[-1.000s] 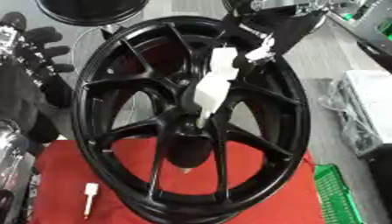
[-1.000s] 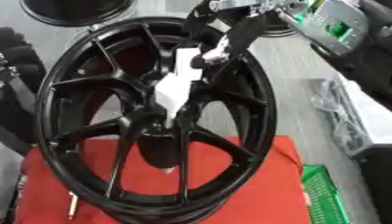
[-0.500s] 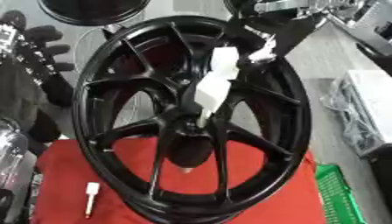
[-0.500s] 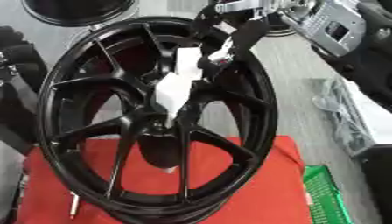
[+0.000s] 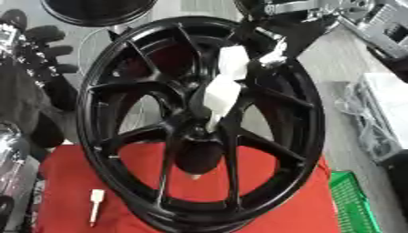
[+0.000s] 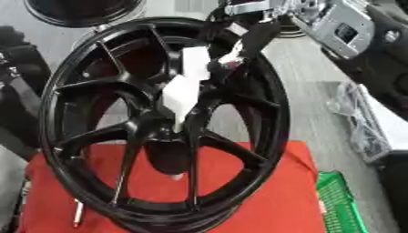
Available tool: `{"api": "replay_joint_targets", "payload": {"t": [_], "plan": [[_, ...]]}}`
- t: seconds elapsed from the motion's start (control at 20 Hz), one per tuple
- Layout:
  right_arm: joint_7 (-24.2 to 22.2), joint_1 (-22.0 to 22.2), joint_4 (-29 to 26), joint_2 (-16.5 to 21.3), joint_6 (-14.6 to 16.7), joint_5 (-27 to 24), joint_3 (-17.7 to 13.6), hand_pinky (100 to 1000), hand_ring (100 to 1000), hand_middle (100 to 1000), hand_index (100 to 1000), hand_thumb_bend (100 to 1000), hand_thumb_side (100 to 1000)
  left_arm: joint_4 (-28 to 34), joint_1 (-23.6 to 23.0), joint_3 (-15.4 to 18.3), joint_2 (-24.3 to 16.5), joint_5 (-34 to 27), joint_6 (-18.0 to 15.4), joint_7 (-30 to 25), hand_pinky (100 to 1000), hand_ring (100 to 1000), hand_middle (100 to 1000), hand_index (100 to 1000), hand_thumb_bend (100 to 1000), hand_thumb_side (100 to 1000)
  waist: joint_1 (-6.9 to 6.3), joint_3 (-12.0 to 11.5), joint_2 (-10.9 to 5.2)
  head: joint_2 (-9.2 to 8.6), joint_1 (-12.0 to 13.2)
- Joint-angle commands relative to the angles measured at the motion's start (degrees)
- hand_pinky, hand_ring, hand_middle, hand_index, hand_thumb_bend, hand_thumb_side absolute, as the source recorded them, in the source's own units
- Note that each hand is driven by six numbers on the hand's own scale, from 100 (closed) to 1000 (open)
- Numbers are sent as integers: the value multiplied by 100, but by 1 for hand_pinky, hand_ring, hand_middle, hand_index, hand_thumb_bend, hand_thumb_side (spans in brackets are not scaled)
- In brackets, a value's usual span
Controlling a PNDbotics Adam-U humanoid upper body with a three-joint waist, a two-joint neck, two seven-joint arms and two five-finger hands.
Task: Pull the pin out of the wheel hub.
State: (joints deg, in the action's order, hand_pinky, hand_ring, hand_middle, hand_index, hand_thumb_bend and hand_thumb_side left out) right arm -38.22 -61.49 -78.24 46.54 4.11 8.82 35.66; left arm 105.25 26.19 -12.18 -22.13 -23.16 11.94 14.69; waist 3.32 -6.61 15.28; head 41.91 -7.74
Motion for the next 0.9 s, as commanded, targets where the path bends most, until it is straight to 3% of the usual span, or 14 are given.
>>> {"api": "replay_joint_targets", "payload": {"t": [0.05,0.9], "plan": [[-28,-113,-52,105,-2,-29,-98,927,858,767,868,456,575,75,93,7,-52,-12,5,-17,647,749,727,742,236,842,-17,1,-93,25,-7],[-315,-200,-258,26,-23,-206,-23,922,848,750,850,457,533,73,116,-13,-34,-22,24,-59,646,751,730,742,237,842,0,-31,-103,12,10]]}}
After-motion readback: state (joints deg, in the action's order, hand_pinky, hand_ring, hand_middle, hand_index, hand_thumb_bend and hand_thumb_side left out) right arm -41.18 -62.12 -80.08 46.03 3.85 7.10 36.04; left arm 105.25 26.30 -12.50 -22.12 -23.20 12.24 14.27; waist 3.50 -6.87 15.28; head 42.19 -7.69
